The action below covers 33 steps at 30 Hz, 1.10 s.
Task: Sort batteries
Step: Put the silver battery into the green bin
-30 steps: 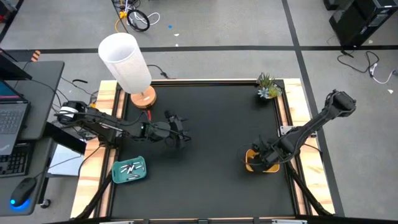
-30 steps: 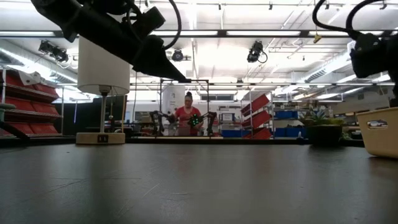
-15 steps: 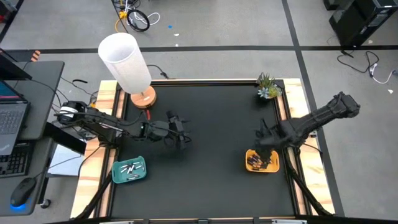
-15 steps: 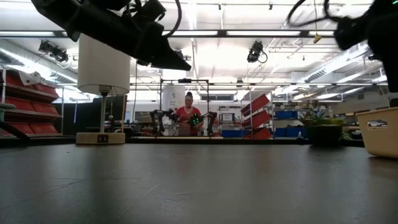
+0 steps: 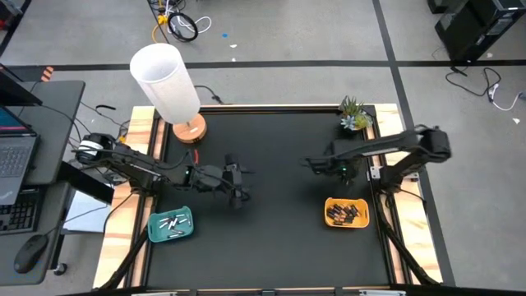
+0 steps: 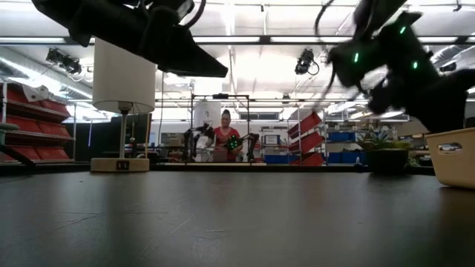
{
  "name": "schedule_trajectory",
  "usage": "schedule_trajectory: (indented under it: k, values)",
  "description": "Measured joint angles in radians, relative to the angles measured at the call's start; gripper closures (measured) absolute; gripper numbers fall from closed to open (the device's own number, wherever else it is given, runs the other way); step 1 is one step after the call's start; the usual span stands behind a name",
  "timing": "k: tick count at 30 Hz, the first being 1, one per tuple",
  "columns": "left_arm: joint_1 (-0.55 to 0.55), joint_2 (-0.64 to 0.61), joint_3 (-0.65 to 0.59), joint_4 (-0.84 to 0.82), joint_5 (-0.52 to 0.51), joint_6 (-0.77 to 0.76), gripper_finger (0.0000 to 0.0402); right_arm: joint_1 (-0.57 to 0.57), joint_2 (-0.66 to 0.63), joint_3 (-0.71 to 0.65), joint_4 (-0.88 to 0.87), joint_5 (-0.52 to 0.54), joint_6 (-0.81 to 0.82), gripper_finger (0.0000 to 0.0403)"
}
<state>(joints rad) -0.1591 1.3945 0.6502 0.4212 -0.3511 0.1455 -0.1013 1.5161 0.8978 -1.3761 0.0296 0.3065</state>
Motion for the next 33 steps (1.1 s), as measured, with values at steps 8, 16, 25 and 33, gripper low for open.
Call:
schedule_trajectory:
  k: [8,16,25,33]
  values:
    - [0.000,0.000,-0.001,-0.058,-0.003,0.000,0.0184,-0.070,0.193,-0.018,-0.088,0.065,-0.227,0.0143]
    - [0.000,0.000,-0.001,-0.120,-0.003,0.000,0.0184,-0.112,0.217,-0.072,-0.045,0.064,-0.307,0.0113]
    - [0.000,0.000,-0.001,-0.128,-0.003,0.007,0.0184,-0.122,0.213,-0.027,-0.023,0.080,-0.207,0.0106]
    - [0.005,0.000,-0.001,-0.103,-0.003,0.032,0.0184,-0.110,0.200,-0.060,-0.119,0.082,-0.232,0.0131]
